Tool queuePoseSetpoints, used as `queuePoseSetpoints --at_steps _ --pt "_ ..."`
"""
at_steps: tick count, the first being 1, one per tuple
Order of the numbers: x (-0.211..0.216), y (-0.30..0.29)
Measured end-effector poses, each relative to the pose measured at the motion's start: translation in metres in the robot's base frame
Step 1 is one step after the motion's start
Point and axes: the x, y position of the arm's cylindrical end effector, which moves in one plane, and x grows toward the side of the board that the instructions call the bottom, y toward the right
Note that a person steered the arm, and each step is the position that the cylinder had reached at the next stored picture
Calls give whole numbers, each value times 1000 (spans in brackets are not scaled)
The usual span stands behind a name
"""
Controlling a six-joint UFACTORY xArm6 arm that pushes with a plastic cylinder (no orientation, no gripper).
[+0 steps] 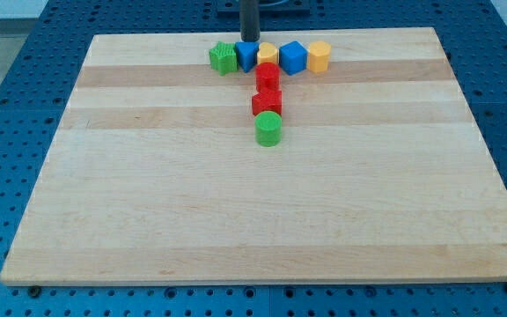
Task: Separate blue cube from yellow hexagon
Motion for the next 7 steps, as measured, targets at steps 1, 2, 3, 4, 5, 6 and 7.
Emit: queuePoseSetpoints --at_steps 1,2,3,4,5,6,7 --pt "80 0" --pt "116 0" --pt "105 0" --pt "31 -13" --pt "4 -15" --pt "-13 13" --pt "-14 49"
